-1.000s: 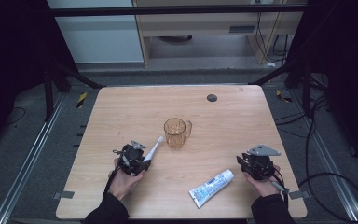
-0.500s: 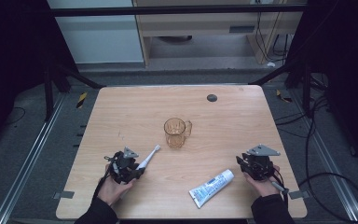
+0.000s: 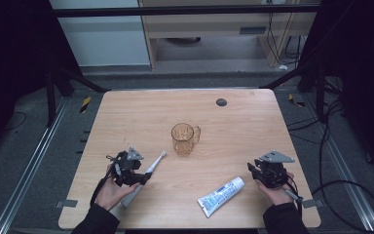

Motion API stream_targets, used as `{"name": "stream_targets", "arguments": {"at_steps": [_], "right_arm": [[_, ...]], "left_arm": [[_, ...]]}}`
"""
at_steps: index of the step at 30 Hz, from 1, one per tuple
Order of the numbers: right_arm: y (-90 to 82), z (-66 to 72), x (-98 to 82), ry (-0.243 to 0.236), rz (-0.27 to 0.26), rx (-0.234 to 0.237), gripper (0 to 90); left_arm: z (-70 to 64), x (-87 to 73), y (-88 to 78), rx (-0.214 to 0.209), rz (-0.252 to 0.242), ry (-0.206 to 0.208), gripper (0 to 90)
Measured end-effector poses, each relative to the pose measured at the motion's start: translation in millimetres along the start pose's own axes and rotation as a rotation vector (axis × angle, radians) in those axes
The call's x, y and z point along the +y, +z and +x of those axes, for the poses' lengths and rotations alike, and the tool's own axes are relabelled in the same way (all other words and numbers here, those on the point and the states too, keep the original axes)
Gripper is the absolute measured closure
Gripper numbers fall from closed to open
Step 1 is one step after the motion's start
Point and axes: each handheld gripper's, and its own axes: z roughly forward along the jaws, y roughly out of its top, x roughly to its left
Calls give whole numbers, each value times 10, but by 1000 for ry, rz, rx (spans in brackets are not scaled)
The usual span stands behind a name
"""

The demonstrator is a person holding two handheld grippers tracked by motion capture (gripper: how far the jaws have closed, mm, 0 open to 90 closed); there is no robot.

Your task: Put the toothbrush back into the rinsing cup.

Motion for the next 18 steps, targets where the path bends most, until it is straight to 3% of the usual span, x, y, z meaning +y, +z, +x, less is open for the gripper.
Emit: {"name": "stream_targets", "arguments": {"at_steps": [12, 18], "right_arm": [[1, -14, -4, -1, 6, 3, 666], [3, -8, -3, -1, 8, 6, 667]], "left_arm": [[81, 153, 169, -5, 113, 10, 445], [76, 148, 220, -6, 133, -5, 470]]}}
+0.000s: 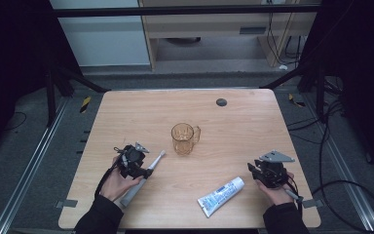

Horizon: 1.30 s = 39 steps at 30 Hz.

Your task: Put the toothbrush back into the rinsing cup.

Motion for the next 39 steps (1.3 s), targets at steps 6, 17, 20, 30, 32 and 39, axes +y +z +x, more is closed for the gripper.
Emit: {"name": "stream_targets", "arguments": {"at_steps": [6, 17, 20, 30, 32, 39], "right_arm": [[8, 1, -1, -7, 3, 2, 667], [24, 13, -4, -7, 14, 5, 667], [24, 15, -4, -6, 15, 6, 667], [24, 10, -3, -10, 15, 6, 667], [23, 14, -3, -6, 16, 7, 667], [24, 17, 1, -11, 16, 10, 666]], "left_arm": [[-15, -12, 22, -4, 21, -14, 487], [19, -53, 92, -26, 49, -34, 537], [22, -50, 97, -29, 53, -32, 570], [5, -42, 135, -49, 72, -37, 663], [5, -39, 134, -50, 76, -41, 664], [3, -16, 139, -48, 89, -41, 670]]}}
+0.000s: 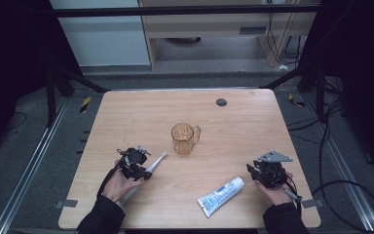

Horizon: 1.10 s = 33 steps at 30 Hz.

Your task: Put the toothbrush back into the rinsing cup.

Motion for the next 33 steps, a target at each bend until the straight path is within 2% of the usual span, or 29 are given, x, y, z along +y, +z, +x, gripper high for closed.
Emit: {"name": "stream_targets", "arguments": {"at_steps": [6, 10, 11, 15, 18, 19, 20, 21, 22, 23, 26, 27, 28, 29, 30, 32, 33], "right_arm": [[2, -12, -5, 5, 3, 1, 667], [0, -19, -7, 6, 2, 1, 668], [-2, -20, -8, 9, 2, 0, 669], [-9, -19, -7, 12, 0, 0, 669], [-12, -24, -8, 11, -1, -2, 668], [-11, -24, -9, 13, 1, 0, 668], [-11, -24, -9, 13, 1, 0, 668], [-10, -22, -8, 11, 0, -1, 668], [-10, -22, -8, 11, 0, -1, 668], [-10, -20, -8, 13, -1, -1, 668], [-13, -21, -8, 15, -3, -5, 667], [-13, -22, -8, 13, -5, -7, 667], [-15, -23, -7, 14, -7, -9, 666], [-18, -23, -7, 16, -9, -10, 666], [-18, -23, -7, 16, -9, -10, 666], [-17, -21, -7, 16, -12, -13, 666], [-16, -21, -7, 16, -13, -14, 666]], "left_arm": [[-9, 11, -22, 2, 13, 15, 673], [-16, 10, -97, -3, -9, 10, 673], [-19, 7, -164, -5, -31, 6, 673], [-21, 2, -268, 0, -64, 6, 673], [-29, -1, -401, 7, -113, 5, 673], [-35, 0, -483, 9, -152, 4, 674], [-35, 0, -483, 9, -152, 4, 673], [-44, 4, -586, 16, -195, 2, 673], [-44, 4, -586, 16, -195, 2, 673], [-48, 6, -638, 20, -216, 2, 673], [-56, 15, -802, 37, -297, -1, 673], [-57, 22, -880, 51, -342, -3, 673], [-57, 22, -880, 51, -342, -3, 673], [-54, 30, -951, 63, -388, -4, 673], [-54, 30, -951, 63, -388, -4, 673], [-52, 50, -1027, 93, -459, -17, 674], [-52, 50, -1027, 93, -459, -17, 673]]}}
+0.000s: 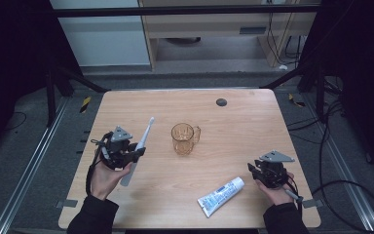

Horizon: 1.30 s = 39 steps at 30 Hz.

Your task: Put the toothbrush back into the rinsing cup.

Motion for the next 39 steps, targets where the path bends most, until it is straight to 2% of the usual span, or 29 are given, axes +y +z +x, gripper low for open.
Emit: {"name": "stream_targets", "arguments": {"at_steps": [1, 2, 3, 4, 5, 6, 7, 8, 9, 10, 11, 12, 13, 16, 20, 27, 33, 36, 37, 39], "right_arm": [[1, 1, -1, 1, -1, -1, 666], [1, 1, -1, 1, -1, -1, 666], [1, 0, -2, 1, -2, -1, 666], [1, -3, -3, -1, -4, -2, 666], [1, -3, -3, -1, -4, -2, 666], [3, -4, -5, 3, -5, -2, 661], [6, -8, -8, -2, -8, -6, 658], [6, -8, -8, -2, -8, -6, 658], [6, -8, -11, 0, -9, -10, 653], [4, -15, -15, -1, -15, -13, 645], [3, -17, -16, 2, -17, -16, 644], [2, -18, -18, 9, -20, -19, 641], [2, -18, -18, 9, -20, -19, 641], [-5, -27, -24, 12, -28, -23, 627], [1, -36, -32, 13, -32, -28, 603], [21, -35, -38, 11, -33, -33, 585], [19, -60, -48, 5, -50, -42, 567], [31, -64, -55, 6, -49, -44, 550], [38, -62, -56, 5, -47, -47, 547], [43, -57, -59, 2, -45, -48, 537]], "left_arm": [[8, 36, -25, 20, -43, -8, 673], [8, 36, -25, 20, -43, -8, 673], [11, 54, -35, 29, -67, -14, 673], [19, 100, -52, 44, -115, -28, 673], [19, 100, -52, 44, -115, -28, 673], [23, 126, -60, 49, -140, -33, 673], [26, 182, -72, 66, -188, -41, 673], [26, 182, -72, 66, -188, -41, 673], [28, 212, -78, 72, -211, -46, 673], [31, 269, -86, 87, -259, -57, 673], [31, 269, -86, 87, -259, -57, 673], [23, 320, -76, 92, -298, -63, 673], [23, 320, -76, 92, -298, -63, 673], [8, 382, -46, 108, -347, -60, 673], [27, 470, 27, 109, -408, -86, 673], [30, 606, 148, 120, -460, -102, 673], [-47, 785, 263, 117, -535, -113, 673], [-73, 826, 283, 114, -549, -112, 673], [-107, 860, 302, 112, -572, -109, 673], [-123, 875, 312, 106, -584, -110, 673]]}}
